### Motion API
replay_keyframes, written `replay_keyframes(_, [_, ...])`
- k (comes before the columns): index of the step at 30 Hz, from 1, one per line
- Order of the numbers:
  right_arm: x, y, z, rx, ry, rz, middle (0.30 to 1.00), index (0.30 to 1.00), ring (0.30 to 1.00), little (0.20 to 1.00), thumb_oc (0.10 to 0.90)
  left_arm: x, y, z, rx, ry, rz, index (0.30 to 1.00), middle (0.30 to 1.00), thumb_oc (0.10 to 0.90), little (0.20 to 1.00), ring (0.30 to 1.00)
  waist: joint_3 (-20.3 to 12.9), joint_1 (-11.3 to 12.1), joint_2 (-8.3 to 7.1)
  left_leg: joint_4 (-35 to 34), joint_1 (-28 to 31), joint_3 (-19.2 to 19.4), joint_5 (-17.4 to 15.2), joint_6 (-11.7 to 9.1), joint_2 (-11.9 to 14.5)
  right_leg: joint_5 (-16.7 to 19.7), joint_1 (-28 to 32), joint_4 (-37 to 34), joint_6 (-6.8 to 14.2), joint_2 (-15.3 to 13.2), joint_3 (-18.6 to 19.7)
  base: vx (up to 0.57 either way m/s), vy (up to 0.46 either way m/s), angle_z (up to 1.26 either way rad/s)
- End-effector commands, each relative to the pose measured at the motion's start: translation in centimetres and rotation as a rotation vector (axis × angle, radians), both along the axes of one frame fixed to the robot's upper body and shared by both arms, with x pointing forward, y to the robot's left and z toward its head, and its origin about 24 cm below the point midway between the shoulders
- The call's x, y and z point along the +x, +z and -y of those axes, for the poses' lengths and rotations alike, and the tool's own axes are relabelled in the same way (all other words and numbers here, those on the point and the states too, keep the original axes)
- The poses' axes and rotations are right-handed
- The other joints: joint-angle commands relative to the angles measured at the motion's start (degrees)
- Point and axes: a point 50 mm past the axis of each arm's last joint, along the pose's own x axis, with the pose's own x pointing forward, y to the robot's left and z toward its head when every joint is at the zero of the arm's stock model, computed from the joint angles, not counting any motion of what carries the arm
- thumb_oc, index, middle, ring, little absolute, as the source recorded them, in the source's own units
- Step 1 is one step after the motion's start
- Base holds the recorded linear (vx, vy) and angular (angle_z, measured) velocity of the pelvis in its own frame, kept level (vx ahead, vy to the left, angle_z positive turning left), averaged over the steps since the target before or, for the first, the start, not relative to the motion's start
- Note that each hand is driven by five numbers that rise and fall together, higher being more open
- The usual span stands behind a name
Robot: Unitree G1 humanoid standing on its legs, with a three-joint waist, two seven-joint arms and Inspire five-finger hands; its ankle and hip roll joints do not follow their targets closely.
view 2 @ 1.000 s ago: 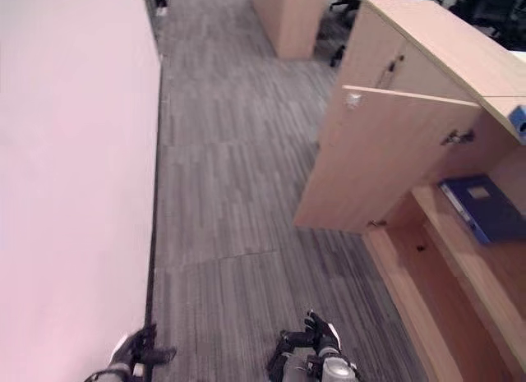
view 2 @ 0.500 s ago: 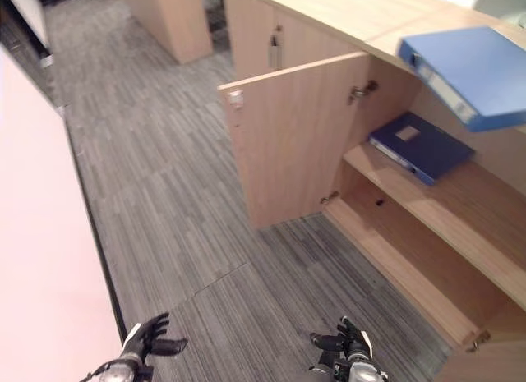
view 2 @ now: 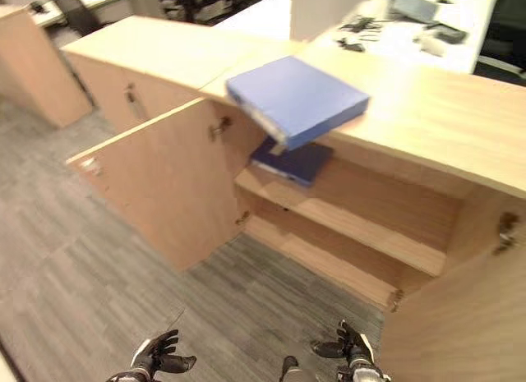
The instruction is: Put the empty folder in the office cabinet
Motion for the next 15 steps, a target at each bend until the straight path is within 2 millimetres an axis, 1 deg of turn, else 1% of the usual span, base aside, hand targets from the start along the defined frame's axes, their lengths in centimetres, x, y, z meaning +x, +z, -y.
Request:
replay_keyframes(1, [2.9,2.1,0.9,-0.045,0.046,0.13,0.9,0.9,0.9,0.9,0.8,2.7,1.4,0.1,0.024,-0.038,0.122,0.9,0.9,0.8,0.9,0.9,2.0,1.8,1.13,-6.3,-1.8,1.2,-2.4,3.8,-3.7,-3.5,4.5,-3.4,6.3,-2.0,2.1,0.3,-0.002,-0.6])
replay_keyframes(2, [3.0,2.1,0.9,-0.047,0.049,0.134,0.9,0.9,0.9,0.9,0.8,2.6,1.3,0.2,0.027,-0.045,0.116,0.9,0.9,0.8,0.9,0.9,1.9,2.1,1.23,-8.7,-2.5,0.7,-3.5,3.9,-4.9,-3.9,5.3,-3.8,6.4,-1.6,3.2,0.34,-0.003,-0.58])
replay_keyframes(4, [3.2,2.2,0.8,-0.046,0.047,0.138,0.9,0.9,0.9,0.9,0.8,2.4,1.1,0.4,0.028,-0.053,0.105,0.9,0.9,0.8,0.9,0.9,2.6,3.6,1.43,-13.6,-5.5,-2.8,-5.8,4.3,-9.4,-5.0,7.7,-4.1,6.4,-0.5,6.0,0.37,-0.002,-0.82])
replay_keyframes(5, [3.3,2.2,0.7,-0.044,0.049,0.138,0.9,0.9,0.9,0.9,0.8,2.4,1.1,0.5,0.025,-0.055,0.104,0.9,0.9,0.8,0.9,0.9,3.0,4.5,1.76,-17.0,-6.9,-5.2,-5.8,4.3,-11.7,-5.6,8.7,-4.3,6.3,0.5,7.4,0.33,-0.018,-1.13])
replay_keyframes(6, [3.2,2.0,0.7,-0.042,0.047,0.132,0.9,0.9,0.9,0.9,0.8,2.3,1.0,0.6,0.022,-0.052,0.101,0.9,0.9,0.8,0.9,0.9,3.1,5.2,2.25,-19.7,-7.6,-7.0,-4.7,4.3,-12.7,-6.0,9.3,-4.2,6.1,1.4,8.5,0.32,-0.034,-1.23])
replay_keyframes(7, [3.2,2.0,0.6,-0.037,0.047,0.13,0.9,0.9,0.9,0.9,0.8,2.0,0.9,0.5,0.029,-0.045,0.089,0.9,0.9,0.8,0.9,0.9,3.5,6.0,2.71,-21.9,-9.1,-9.3,-2.9,4.5,-13.9,-6.6,10.3,-4.0,5.8,2.7,9.9,0.3,-0.042,-1.27])
replay_keyframes(8, [3.2,1.9,0.4,-0.035,0.048,0.126,0.9,0.9,0.9,0.9,0.8,1.7,0.6,0.5,0.031,-0.04,0.069,0.9,0.9,0.8,0.9,0.9,3.8,6.6,3.03,-23.9,-10.5,-10.7,-1.1,4.7,-14.6,-7.3,11.3,-3.6,5.4,3.8,11.2,0.33,-0.063,-0.73])
replay_keyframes(9, [3.1,1.8,0.3,-0.033,0.05,0.123,0.9,0.9,0.9,0.9,0.8,1.4,0.4,0.2,0.033,-0.026,0.052,0.9,0.9,0.8,0.9,0.9,4.0,7.1,3.41,-25.5,-12.5,-11.5,-0.2,4.7,-15.1,-7.7,12.0,-3.3,4.9,5.2,12.6,0.35,-0.082,-0.46])
replay_keyframes(11, [2.9,1.5,-0.1,-0.024,0.056,0.109,0.9,0.9,0.9,0.9,0.8,0.8,0.1,-0.2,0.035,0.01,0.029,0.9,0.9,0.8,0.9,0.9,4.8,8.6,3.25,-27.9,-15.7,-12.5,0.9,4.8,-16.7,-9.1,13.8,-2.2,4.1,7.3,16.4,0.35,-0.078,-0.57])
replay_keyframes(12, [2.5,1.2,-0.2,-0.02,0.055,0.093,0.9,0.9,0.9,0.9,0.8,0.4,-0.1,-0.4,0.038,0.025,0.012,0.9,0.9,0.8,0.9,0.9,5.2,9.1,3.15,-28.7,-16.7,-12.7,1.4,4.9,-17.2,-9.8,14.8,-1.7,3.7,8.4,18.3,0.34,-0.047,-1.34])
replay_keyframes(13, [2.3,1.0,-0.3,-0.015,0.053,0.081,0.9,0.9,0.9,0.9,0.8,0.2,-0.2,-0.6,0.04,0.036,0.0,0.9,0.9,0.8,0.9,0.9,5.5,9.6,2.83,-29.1,-17.1,-12.5,1.7,5.1,-17.7,-10.5,15.8,-1.2,3.5,8.7,19.9,0.32,-0.009,-1.45])
replay_keyframes(15, [1.8,0.7,-0.4,-0.008,0.048,0.066,0.9,0.9,0.9,0.9,0.8,-0.7,-0.5,-0.8,0.048,0.042,-0.032,0.9,0.9,0.8,0.9,0.9,5.6,9.8,2.79,-28.8,-17.9,-12.5,2.3,5.3,-17.8,-11.2,17.4,-1.0,3.3,9.4,22.5,0.31,0.067,-1.34])
